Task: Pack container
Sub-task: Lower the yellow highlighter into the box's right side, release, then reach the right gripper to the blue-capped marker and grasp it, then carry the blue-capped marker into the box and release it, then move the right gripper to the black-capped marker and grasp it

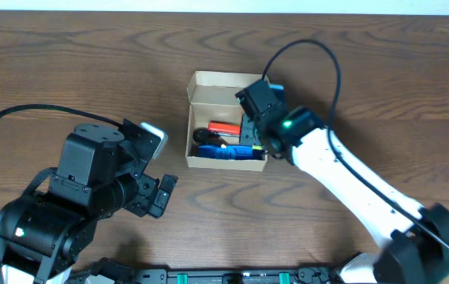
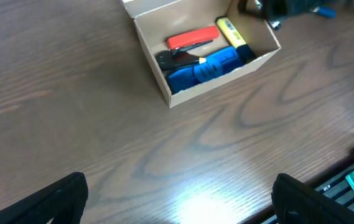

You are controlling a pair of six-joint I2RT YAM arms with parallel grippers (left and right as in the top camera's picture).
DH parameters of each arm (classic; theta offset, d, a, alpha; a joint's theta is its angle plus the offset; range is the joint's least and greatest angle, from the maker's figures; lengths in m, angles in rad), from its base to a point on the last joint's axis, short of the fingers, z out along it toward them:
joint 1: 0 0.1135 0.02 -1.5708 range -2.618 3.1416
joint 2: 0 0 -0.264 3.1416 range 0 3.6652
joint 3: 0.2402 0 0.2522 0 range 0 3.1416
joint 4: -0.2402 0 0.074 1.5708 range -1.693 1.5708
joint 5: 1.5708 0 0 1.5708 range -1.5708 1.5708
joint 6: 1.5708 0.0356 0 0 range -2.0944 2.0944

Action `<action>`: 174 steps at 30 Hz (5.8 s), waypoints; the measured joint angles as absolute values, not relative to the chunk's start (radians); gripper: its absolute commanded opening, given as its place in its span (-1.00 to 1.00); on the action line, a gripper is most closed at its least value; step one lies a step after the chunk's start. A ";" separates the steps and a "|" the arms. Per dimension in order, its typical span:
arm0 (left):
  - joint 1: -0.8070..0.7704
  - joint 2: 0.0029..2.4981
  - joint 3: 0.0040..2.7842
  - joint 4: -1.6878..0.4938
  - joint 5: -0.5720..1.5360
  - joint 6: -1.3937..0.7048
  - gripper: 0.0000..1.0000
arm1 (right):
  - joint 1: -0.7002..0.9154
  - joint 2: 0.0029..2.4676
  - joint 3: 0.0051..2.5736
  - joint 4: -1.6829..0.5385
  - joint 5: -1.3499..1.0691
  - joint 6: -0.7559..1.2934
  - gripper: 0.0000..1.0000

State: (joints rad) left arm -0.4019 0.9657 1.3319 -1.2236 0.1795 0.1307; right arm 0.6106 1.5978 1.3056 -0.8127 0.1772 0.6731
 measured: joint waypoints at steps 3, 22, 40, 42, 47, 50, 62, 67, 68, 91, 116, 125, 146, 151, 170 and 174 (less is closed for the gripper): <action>-0.402 0.966 1.332 -1.223 0.179 0.131 0.90 | 0.591 1.515 1.354 -0.818 0.189 0.568 0.15; -0.402 0.966 1.332 -1.223 0.179 0.131 0.91 | 0.160 1.433 1.115 -0.719 0.124 -0.038 0.23; -0.402 0.966 1.332 -1.223 0.179 0.131 0.90 | 0.029 1.577 0.884 -0.405 -0.063 -0.246 0.31; -0.402 0.966 1.332 -1.223 0.179 0.131 0.90 | 0.029 1.620 0.882 -0.396 -0.068 -0.250 0.29; -0.402 0.966 1.332 -1.223 0.179 0.131 0.90 | 0.028 1.697 0.879 -0.368 -0.074 -0.255 0.19; -0.402 0.966 1.332 -1.223 0.179 0.131 0.91 | 0.025 1.722 0.879 -0.350 -0.076 -0.262 0.03; -0.402 0.966 1.332 -1.223 0.179 0.131 0.90 | 0.004 1.746 0.879 -0.335 -0.097 -0.270 -0.50; -0.402 0.966 1.332 -1.223 0.179 0.131 0.90 | 0.003 1.746 0.879 -0.336 -0.097 -0.247 -0.73; -0.402 0.966 1.332 -1.223 0.179 0.131 0.90 | 0.003 1.746 0.881 -0.338 -0.097 -0.236 -0.78; -0.402 0.966 1.332 -1.223 0.179 0.131 0.91 | 0.333 1.503 1.422 -0.637 -0.186 -0.130 -0.98; -0.402 0.966 1.332 -1.223 0.179 0.131 0.90 | 0.630 1.848 1.419 -0.737 -0.292 -0.648 -0.97; -0.402 0.966 1.332 -1.223 0.179 0.131 0.90 | 0.631 1.848 1.419 -0.760 -0.292 -0.678 -0.58; -0.402 0.966 1.332 -1.223 0.179 0.131 0.90 | 0.582 1.635 1.500 -0.787 -0.150 -0.403 0.06; -0.402 0.966 1.332 -1.223 0.179 0.131 0.91 | 0.459 1.567 1.516 -0.865 -0.054 -0.262 0.01; -0.402 0.966 1.332 -1.223 0.179 0.131 0.90 | 0.242 1.584 1.037 -0.509 -0.010 0.031 0.28; -0.402 0.966 1.332 -1.223 0.179 0.131 0.91 | 0.242 1.594 0.946 -0.392 -0.011 0.049 0.43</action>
